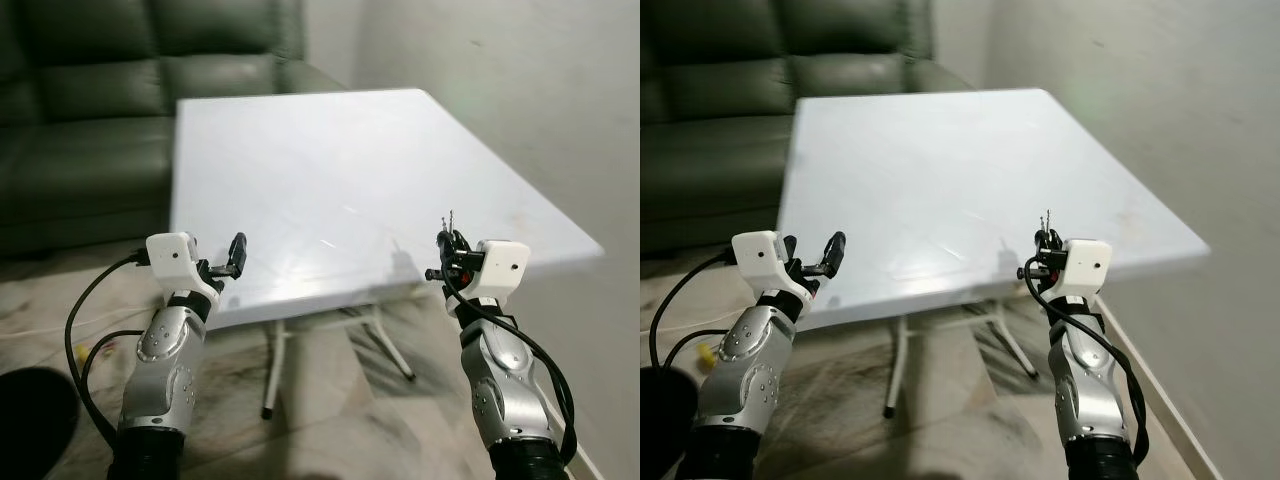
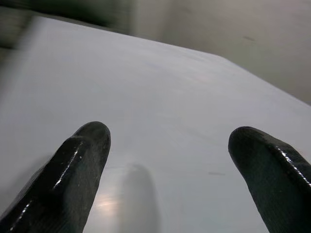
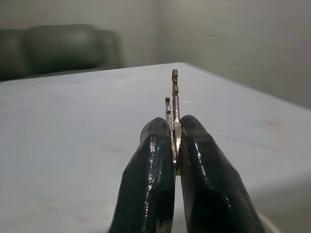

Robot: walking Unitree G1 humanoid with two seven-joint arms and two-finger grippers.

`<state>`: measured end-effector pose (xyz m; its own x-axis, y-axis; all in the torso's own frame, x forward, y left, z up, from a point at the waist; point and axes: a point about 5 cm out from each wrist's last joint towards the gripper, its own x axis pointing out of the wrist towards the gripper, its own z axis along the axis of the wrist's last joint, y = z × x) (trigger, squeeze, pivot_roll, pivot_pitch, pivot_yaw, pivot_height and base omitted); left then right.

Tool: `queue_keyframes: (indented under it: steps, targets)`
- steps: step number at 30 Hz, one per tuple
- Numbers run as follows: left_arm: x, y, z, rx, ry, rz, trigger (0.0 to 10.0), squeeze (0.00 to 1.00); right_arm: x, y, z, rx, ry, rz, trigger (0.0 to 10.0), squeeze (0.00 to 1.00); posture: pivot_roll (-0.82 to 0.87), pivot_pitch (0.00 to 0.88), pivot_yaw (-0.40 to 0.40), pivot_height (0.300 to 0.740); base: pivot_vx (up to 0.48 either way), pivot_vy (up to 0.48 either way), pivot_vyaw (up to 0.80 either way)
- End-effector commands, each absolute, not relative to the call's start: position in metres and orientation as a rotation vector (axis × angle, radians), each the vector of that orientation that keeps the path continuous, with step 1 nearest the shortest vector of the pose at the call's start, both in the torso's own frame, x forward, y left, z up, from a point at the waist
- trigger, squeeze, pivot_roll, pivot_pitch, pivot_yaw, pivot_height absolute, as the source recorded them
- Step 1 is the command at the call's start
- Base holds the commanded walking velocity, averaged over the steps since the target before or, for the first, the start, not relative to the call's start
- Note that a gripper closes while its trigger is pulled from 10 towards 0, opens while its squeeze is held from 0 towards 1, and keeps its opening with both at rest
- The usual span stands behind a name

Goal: Hang keys on a hook

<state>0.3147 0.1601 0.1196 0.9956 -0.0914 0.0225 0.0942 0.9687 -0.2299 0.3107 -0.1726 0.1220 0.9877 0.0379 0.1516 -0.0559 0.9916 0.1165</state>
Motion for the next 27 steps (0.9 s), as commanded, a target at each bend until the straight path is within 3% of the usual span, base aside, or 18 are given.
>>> queue_keyframes:
  steps: [1, 27]
  targets:
    - [0.3167, 0.1517, 0.1217, -0.229, -0.008, -0.118, 10.0, 0.0, 0.311, -0.1771, 0.1252, 0.113, -0.154, 0.036, 10.0, 0.0, -0.03, 0.0, -0.031, 0.715, 0.0, 0.0, -0.77]
    - [0.3154, 0.1518, 0.1194, -0.2, 0.005, -0.095, 10.0, 0.0, 0.3112, -0.1744, 0.1257, 0.104, -0.146, 0.063, 10.0, 0.0, -0.02, 0.0, -0.046, 0.715, 0.0, 0.0, -0.77]
